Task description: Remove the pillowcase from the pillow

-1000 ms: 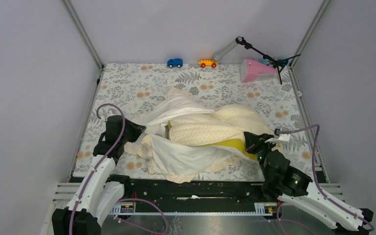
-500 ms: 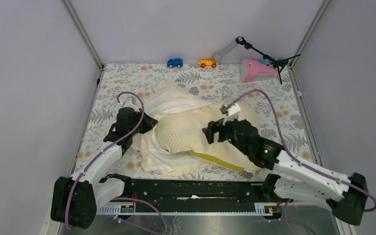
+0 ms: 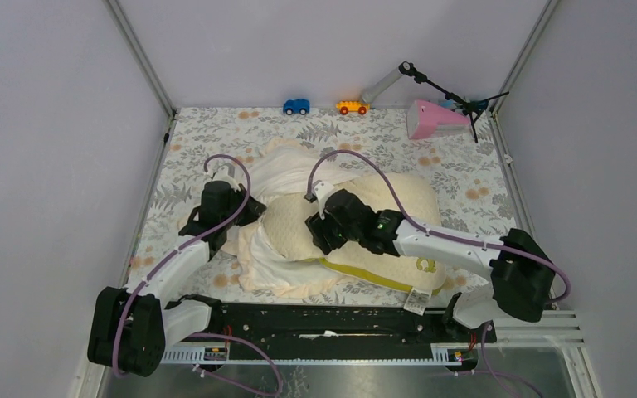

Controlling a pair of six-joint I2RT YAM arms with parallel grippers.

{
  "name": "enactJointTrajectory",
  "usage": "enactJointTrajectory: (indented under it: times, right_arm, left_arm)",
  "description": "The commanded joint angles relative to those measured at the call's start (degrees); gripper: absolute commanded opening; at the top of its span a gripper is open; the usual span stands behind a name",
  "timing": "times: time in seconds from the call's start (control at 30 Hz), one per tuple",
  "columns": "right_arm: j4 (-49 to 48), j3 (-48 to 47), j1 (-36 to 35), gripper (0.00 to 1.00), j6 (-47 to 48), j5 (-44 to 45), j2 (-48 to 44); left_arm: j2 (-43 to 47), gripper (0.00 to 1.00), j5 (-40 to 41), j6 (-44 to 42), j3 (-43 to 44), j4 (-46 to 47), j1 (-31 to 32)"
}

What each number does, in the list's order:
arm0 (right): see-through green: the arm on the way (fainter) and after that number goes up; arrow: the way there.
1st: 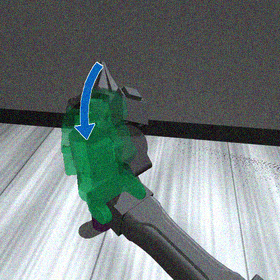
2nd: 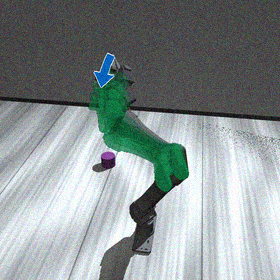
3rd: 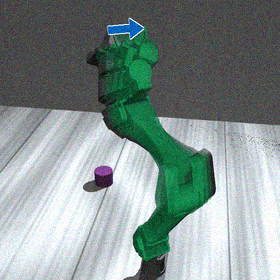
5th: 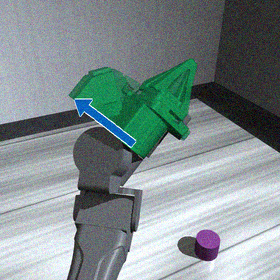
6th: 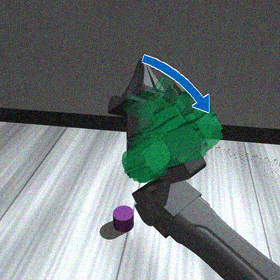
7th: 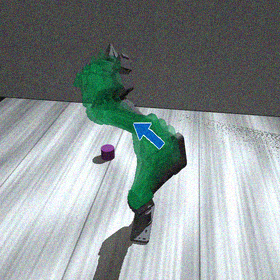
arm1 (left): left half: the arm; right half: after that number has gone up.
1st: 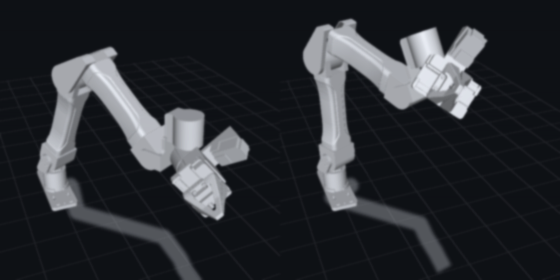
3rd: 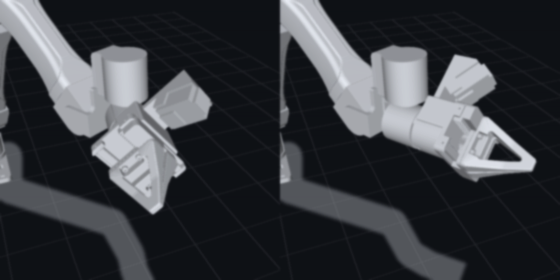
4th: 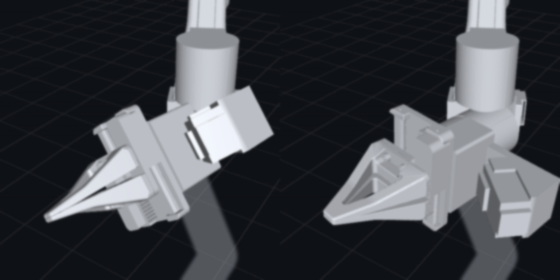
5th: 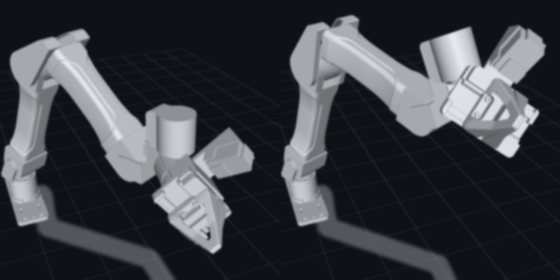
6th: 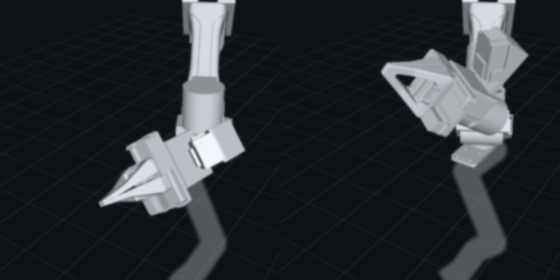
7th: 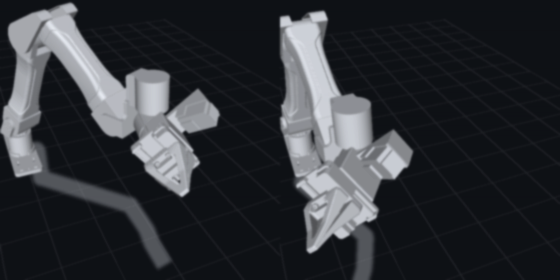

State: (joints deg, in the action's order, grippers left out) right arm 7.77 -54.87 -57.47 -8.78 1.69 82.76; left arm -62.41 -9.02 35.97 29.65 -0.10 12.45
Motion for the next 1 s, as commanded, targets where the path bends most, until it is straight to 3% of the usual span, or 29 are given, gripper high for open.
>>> enactJointTrajectory:
  times: [0.0,0.03,0.1,0.37,0.6,0.83,0.97]
  right_arm:
    - [5.83,-4.76,-0.62,0.35,0.46,7.46,3.05]
    - [6.55,-4.65,-0.64,0.18,-0.21,10.77,3.18]
    - [6.65,-3.35,-0.62,0.01,-1.98,18.39,1.98]
    - [-5.42,11.81,-0.29,0.00,-7.64,50.16,-15.85]
    - [-23.51,29.63,1.76,0.00,-9.23,61.04,-37.99]
    - [-25.55,36.03,2.89,0.00,-12.12,68.47,-50.04]
    - [-25.56,36.88,2.89,0.00,-11.88,68.61,-52.84]
  left_arm:
    - [0.44,0.00,5.71,-1.85,1.00,1.91,0.21]
    - [0.83,0.00,7.58,-1.60,0.88,1.38,0.21]
    - [1.84,0.00,12.13,-0.48,0.76,0.26,0.21]
    - [8.79,0.00,35.11,10.13,-0.44,-9.82,0.21]
    - [14.27,0.00,42.07,14.10,-2.11,-12.54,0.21]
    - [15.48,0.00,51.44,24.08,-1.52,-20.70,0.21]
    - [15.48,0.00,51.57,24.85,-1.35,-21.26,0.21]
